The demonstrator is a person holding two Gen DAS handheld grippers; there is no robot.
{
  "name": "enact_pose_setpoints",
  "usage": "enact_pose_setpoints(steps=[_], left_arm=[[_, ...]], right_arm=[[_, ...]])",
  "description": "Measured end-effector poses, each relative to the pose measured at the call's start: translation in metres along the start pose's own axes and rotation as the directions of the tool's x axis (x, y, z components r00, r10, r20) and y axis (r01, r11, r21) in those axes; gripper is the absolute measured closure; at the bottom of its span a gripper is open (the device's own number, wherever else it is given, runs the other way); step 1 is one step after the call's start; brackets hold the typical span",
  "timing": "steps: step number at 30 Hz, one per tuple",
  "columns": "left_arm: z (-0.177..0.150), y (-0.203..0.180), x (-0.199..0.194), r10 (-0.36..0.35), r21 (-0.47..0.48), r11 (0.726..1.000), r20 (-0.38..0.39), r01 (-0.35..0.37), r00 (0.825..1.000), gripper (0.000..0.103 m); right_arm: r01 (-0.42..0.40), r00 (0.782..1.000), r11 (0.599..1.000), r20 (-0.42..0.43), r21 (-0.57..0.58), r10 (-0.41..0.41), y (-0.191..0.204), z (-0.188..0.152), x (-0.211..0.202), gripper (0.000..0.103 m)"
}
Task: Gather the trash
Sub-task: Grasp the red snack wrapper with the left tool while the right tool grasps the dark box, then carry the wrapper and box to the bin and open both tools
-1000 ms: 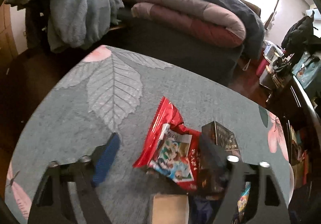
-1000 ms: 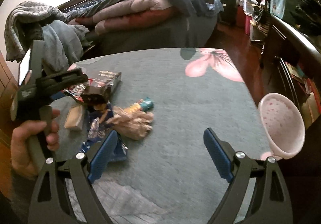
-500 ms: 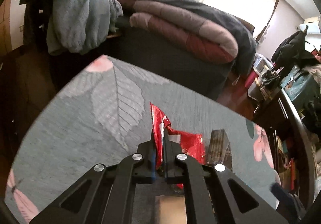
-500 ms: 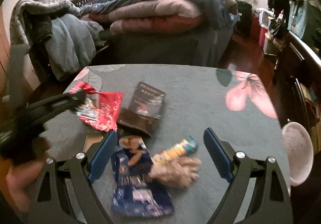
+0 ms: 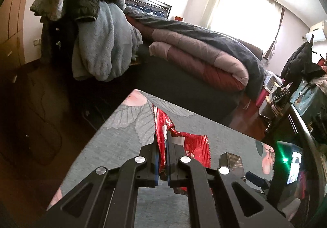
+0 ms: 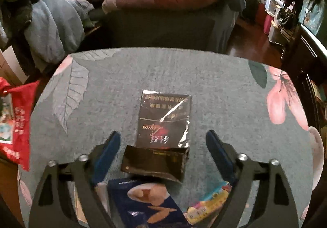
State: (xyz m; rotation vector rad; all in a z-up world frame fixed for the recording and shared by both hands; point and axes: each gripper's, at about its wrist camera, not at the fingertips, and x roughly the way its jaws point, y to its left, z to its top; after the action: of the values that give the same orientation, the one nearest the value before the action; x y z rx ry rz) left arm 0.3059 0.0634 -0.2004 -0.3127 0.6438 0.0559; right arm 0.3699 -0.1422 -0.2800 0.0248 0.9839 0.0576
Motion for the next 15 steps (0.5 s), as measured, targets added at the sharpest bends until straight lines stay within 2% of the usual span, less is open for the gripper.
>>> enact_pose_setpoints(steps=[1, 3, 8, 15], left_arm=[[0.000, 0.000, -0.001, 0.003, 0.002, 1.000, 0.004, -0.003, 1.000, 0.098], [0.000, -0.001, -0.003, 0.015, 0.008, 1.000, 0.012, -0.016, 1.000, 0.098], [-0.003, -0.007, -0.011, 0.047, 0.022, 0.999, 0.022, -0.048, 0.999, 0.098], [-0.015, -0.035, -0.025, 0.028, 0.063, 0.998, 0.011, -0.028, 1.000, 0.098]], right_arm=[[-0.008, 1.000, 1.000, -0.015, -0.003, 0.008, 0.001, 0.000, 0.003, 0.046], [-0.024, 1.000, 1.000, -0.013, -0.007, 0.024, 0.001, 0.000, 0.003, 0.048], [-0.047, 0.997, 0.999, 0.056, -0.002, 0.047, -0.009, -0.008, -0.030, 0.049], [-0.046, 0.989, 0.999, 0.139, 0.025, 0.042, -0.047, -0.032, -0.089, 0.048]])
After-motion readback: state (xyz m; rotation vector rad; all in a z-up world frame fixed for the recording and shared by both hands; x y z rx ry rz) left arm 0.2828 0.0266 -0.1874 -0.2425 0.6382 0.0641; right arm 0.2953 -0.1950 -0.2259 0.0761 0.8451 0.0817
